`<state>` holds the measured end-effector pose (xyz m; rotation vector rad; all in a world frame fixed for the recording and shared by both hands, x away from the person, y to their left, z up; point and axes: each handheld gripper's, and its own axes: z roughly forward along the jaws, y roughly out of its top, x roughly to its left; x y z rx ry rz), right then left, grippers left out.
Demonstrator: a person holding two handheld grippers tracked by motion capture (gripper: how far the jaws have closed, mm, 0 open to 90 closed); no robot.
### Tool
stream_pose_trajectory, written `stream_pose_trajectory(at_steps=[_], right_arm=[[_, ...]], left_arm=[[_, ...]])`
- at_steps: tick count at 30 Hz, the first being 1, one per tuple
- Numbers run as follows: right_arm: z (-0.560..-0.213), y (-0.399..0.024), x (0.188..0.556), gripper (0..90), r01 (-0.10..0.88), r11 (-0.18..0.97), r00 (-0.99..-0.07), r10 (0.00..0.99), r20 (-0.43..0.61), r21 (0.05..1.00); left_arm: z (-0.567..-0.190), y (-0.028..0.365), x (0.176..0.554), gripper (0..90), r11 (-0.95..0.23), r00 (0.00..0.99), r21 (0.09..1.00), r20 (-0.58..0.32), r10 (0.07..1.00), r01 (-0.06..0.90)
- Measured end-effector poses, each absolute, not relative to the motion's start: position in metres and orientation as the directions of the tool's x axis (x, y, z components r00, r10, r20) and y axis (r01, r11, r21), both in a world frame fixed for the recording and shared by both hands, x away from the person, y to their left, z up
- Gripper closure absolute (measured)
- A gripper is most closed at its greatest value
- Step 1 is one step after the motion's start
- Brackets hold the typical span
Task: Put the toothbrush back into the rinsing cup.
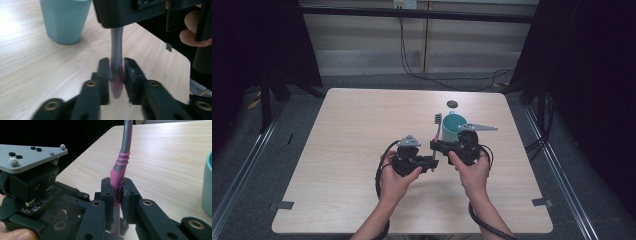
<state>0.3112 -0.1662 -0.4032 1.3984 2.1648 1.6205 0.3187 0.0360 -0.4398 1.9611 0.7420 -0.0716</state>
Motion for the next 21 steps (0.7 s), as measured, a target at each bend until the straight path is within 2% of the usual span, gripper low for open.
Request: stream_pose_trajectory(at_steps=[4, 5, 11, 20, 21], right_arm=[[-0.403, -0.165, 0.311, 80.1, 0.596, 0.017, -0.581, 0.699, 0.417, 0.803], [-0.401, -0.166, 0.311, 71.4, 0.582, 0.011, -0.585, 0.701, 0.409, 0.813], [-0.395, -0.170, 0.313, 61.4, 0.579, -0.026, -0.570, 0.702, 0.427, 0.815], [-0.388, -0.177, 0.313, 70.0, 0.550, -0.079, -0.552, 0.712, 0.433, 0.831], [-0.387, -0.176, 0.313, 77.4, 0.541, -0.072, -0.556, 0.716, 0.421, 0.838]], left_arm=[[-0.437, 0.037, 0.319, 78.7, -0.325, 0.806, 0.777, -0.365, 0.465, 0.539], [-0.436, 0.038, 0.319, 79.1, -0.328, 0.805, 0.776, -0.361, 0.470, 0.539], [-0.433, 0.037, 0.317, 79.1, -0.328, 0.811, 0.781, -0.358, 0.462, 0.532], [-0.436, 0.037, 0.315, 79.1, -0.312, 0.801, 0.784, -0.356, 0.482, 0.537], [-0.437, 0.037, 0.316, 79.0, -0.305, 0.797, 0.783, -0.366, 0.480, 0.543]])
